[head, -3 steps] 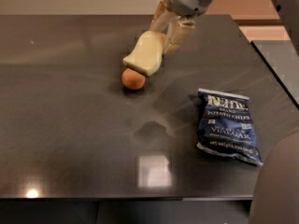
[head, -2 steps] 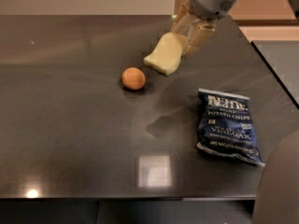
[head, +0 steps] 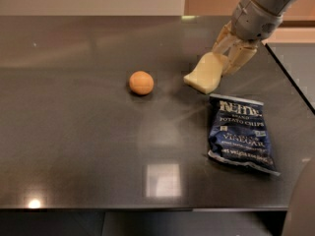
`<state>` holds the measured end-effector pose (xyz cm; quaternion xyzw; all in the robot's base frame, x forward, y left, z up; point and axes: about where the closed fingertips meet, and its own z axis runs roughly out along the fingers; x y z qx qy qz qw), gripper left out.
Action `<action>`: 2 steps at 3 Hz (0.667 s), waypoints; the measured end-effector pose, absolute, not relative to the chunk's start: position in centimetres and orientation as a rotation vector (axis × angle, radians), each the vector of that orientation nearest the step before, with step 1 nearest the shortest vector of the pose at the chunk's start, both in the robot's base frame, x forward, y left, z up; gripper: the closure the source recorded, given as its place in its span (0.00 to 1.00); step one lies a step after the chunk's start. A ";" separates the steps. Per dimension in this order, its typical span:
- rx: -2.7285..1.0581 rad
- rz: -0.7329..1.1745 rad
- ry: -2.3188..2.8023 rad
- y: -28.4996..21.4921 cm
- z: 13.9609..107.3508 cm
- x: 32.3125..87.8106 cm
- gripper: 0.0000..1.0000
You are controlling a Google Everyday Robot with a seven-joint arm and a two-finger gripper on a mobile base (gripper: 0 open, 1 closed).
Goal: Move sponge near blue chip bag
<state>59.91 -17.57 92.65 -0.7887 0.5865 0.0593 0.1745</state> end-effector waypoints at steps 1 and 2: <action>-2.271 0.185 1.706 -19.7 90.4 58.3 0.81; -2.313 0.214 1.713 -20.2 89.1 56.4 0.58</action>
Offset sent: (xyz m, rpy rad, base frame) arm -0.0875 -0.0418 -0.0497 -0.1154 0.2147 0.0649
